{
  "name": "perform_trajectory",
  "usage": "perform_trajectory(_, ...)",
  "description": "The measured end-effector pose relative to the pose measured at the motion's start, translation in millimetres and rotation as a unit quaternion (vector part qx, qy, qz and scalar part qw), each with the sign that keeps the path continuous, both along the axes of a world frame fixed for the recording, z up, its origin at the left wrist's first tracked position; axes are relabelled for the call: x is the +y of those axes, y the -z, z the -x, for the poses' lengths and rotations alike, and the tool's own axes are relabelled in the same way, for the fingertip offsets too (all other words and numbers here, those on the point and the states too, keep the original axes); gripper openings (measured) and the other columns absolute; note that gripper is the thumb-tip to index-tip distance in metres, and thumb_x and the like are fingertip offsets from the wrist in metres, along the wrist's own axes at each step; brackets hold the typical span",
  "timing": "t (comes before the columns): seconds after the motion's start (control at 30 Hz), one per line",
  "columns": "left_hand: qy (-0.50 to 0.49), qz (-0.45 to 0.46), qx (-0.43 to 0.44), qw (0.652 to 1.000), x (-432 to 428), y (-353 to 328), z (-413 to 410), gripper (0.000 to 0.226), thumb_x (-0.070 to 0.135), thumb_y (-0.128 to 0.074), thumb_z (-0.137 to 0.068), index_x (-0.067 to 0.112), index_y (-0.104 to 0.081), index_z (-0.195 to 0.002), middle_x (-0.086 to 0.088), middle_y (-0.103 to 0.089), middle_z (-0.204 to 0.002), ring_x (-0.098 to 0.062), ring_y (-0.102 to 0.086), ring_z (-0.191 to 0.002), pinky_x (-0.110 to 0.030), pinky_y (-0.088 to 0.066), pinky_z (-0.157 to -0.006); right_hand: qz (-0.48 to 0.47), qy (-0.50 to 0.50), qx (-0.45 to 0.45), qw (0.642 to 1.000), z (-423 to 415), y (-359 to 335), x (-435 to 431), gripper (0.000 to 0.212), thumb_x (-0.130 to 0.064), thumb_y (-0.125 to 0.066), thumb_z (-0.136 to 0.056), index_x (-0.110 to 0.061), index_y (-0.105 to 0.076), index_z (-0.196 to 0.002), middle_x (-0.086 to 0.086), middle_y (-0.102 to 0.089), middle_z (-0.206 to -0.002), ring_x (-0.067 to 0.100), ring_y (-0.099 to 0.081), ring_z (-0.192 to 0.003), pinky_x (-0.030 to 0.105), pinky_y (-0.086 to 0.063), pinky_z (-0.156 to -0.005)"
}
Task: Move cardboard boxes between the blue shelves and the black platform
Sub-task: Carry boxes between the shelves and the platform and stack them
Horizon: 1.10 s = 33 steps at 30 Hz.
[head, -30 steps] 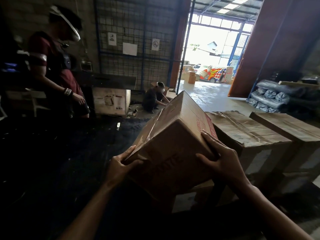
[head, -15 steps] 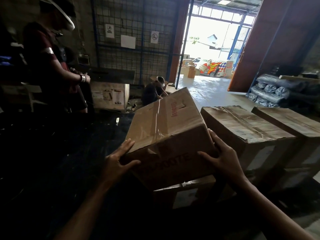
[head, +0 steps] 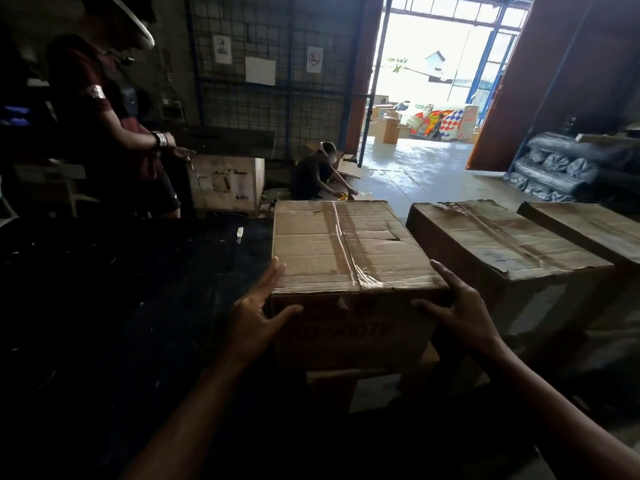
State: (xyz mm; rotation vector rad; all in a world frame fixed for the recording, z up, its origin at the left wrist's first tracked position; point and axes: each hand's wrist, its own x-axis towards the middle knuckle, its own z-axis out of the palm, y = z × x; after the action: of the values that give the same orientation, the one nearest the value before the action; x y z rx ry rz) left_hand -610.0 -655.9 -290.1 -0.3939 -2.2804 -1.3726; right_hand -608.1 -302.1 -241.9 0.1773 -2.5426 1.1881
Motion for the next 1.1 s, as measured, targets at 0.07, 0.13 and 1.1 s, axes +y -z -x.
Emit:
perform_trajectory(0.07,0.007,-0.008,-0.01,1.0,6.0,-0.8,2.5,0.084,0.034,-0.082,-0.073,0.022,-0.043,-0.147,0.017,-0.032,-0.154,0.008,-0.032,-0.139,-0.012,-0.028,-0.112,-0.004,0.007,-0.007,1.0,4.1,0.1,7.3,0.089,-0.038,-0.086,-0.063,-0.02,-0.05,-0.142,-0.002,-0.054,-0.141,0.004,-0.049,-0.126,0.02,-0.038,-0.104)
perform_trajectory(0.13,0.008,-0.045,-0.038,0.998,12.4,-1.8,2.7,0.089,0.037,-0.081,-0.071,0.025,-0.039,-0.149,0.018,-0.033,-0.153,0.016,-0.034,-0.132,-0.012,-0.033,-0.109,-0.001,0.011,-0.008,1.0,7.1,-1.6,12.8,0.087,-0.045,-0.083,-0.061,-0.021,-0.053,-0.14,-0.001,-0.057,-0.138,0.004,-0.051,-0.126,0.025,-0.04,-0.106)
perform_trajectory(1.1,-0.031,0.203,-0.072,0.976,67.7,-19.7,-98.7,0.089,0.067,-0.07,-0.072,0.053,-0.024,-0.147,0.026,-0.004,-0.16,0.009,-0.013,-0.144,-0.021,-0.022,-0.115,-0.162,-0.106,0.064,0.979,30.6,-7.6,81.6,0.068,-0.035,-0.082,-0.075,-0.02,-0.057,-0.137,0.005,-0.049,-0.146,0.025,-0.039,-0.139,0.039,-0.031,-0.116)
